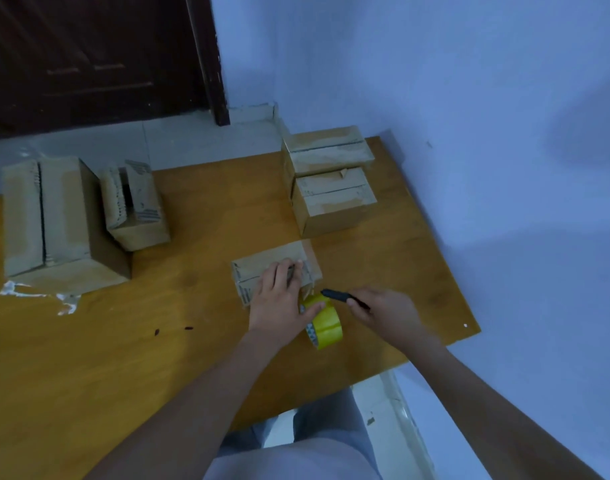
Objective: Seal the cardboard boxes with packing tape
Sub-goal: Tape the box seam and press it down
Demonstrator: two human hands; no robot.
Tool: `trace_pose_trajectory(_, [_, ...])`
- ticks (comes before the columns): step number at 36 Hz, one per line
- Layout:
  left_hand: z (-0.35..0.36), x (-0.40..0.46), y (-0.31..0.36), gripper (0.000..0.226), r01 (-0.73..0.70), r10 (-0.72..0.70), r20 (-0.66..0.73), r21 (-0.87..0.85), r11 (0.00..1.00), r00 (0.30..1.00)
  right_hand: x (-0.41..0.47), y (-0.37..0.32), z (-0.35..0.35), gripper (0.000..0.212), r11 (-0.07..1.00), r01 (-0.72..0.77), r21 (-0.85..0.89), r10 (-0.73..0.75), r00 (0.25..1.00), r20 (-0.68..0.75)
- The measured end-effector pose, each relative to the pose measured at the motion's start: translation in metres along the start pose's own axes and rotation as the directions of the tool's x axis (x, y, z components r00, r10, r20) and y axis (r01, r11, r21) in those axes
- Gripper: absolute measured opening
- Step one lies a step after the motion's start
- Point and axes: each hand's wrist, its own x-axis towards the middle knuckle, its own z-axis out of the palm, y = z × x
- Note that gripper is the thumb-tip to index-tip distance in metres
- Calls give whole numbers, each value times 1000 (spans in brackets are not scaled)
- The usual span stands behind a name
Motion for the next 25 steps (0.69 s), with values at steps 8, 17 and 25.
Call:
trace_pose_trajectory(8, [3,-1,-2,84,-18,18,-9,-14,1000,1000,17,-13,-4,40,983,7,-181,6,997,75])
trace_pose_trajectory(17, [2,-1,-2,84,-14,14,-10,3,1000,1000,19,-8,7,32,953,-196,-231,234,961,148])
trace_pose_trajectory(25, [2,-2,-1,85,-24,25,-26,20,999,999,23,-2,40,32,832,-548,-91,552,798,243])
